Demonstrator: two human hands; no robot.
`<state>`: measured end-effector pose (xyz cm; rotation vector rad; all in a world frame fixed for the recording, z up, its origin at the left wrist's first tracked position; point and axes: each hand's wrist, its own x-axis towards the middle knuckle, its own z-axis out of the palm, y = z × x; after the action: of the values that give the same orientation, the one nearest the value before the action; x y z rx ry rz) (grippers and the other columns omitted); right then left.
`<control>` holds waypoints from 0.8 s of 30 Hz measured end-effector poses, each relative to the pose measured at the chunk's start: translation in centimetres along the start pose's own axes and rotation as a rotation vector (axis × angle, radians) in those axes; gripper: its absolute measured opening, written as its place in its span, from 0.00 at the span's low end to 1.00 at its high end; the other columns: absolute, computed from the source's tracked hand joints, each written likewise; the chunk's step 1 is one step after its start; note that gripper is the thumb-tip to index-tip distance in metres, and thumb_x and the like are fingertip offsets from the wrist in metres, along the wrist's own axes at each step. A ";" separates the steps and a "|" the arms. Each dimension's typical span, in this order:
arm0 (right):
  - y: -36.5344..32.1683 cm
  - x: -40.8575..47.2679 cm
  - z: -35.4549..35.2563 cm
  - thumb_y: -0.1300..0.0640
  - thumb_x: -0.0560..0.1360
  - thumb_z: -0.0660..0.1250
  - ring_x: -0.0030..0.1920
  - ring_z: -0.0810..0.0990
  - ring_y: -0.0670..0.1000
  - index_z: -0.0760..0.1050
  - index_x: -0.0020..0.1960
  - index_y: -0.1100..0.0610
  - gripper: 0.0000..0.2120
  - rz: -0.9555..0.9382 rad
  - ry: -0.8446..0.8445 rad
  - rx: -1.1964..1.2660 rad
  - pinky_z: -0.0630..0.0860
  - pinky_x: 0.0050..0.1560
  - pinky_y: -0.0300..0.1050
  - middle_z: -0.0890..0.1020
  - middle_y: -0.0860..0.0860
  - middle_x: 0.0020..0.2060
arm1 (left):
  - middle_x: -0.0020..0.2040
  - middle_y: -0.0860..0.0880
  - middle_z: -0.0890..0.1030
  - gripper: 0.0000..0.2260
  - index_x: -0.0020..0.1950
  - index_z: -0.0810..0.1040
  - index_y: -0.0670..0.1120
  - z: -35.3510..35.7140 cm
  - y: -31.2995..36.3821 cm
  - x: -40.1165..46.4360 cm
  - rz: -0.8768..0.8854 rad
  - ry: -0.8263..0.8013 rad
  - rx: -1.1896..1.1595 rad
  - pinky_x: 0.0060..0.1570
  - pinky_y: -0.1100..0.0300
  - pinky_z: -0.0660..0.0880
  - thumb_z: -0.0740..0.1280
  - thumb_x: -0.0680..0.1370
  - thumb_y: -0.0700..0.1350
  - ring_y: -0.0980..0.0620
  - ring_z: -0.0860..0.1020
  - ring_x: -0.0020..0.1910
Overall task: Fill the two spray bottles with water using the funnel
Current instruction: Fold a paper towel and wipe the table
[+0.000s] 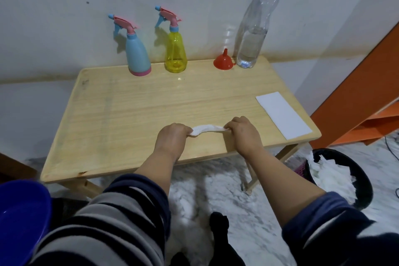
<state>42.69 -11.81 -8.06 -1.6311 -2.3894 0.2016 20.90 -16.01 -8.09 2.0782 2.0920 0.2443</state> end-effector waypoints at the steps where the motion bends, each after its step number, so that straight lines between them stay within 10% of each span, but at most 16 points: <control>1: 0.6 0.8 -0.4 0.72 0.74 0.61 0.58 0.74 0.57 0.79 0.59 0.60 0.18 -0.002 0.018 0.008 0.73 0.48 0.48 0.81 0.56 0.53 | 0.41 0.48 0.78 0.14 0.53 0.82 0.49 -0.1 0.3 0.9 -0.003 0.022 -0.008 0.42 0.55 0.73 0.63 0.74 0.36 0.48 0.71 0.39; 14: 8.0 18.7 -1.7 0.74 0.69 0.63 0.49 0.77 0.61 0.82 0.54 0.62 0.17 -0.133 0.136 0.059 0.75 0.42 0.51 0.82 0.57 0.45 | 0.60 0.46 0.81 0.16 0.64 0.79 0.48 -1.1 4.1 17.1 -0.165 0.266 -0.199 0.55 0.57 0.73 0.63 0.78 0.38 0.45 0.79 0.58; 20: 10.0 22.0 1.4 0.68 0.69 0.66 0.45 0.77 0.59 0.84 0.47 0.57 0.12 -0.208 0.091 -0.053 0.69 0.39 0.47 0.82 0.53 0.43 | 0.54 0.46 0.82 0.13 0.55 0.81 0.46 0.8 2.9 20.7 -0.233 0.065 0.023 0.47 0.53 0.75 0.61 0.75 0.37 0.46 0.78 0.47; 24: 9.7 21.6 1.9 0.63 0.67 0.64 0.49 0.76 0.56 0.81 0.48 0.55 0.12 -0.148 0.151 -0.082 0.66 0.48 0.48 0.82 0.50 0.48 | 0.45 0.45 0.83 0.12 0.49 0.81 0.43 1.4 3.9 20.7 -0.107 0.217 0.125 0.33 0.56 0.72 0.63 0.68 0.36 0.41 0.80 0.41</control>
<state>43.37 11.87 -9.71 -1.4382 -2.4176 -0.0457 24.88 4.72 -8.75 2.0820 2.3938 0.3458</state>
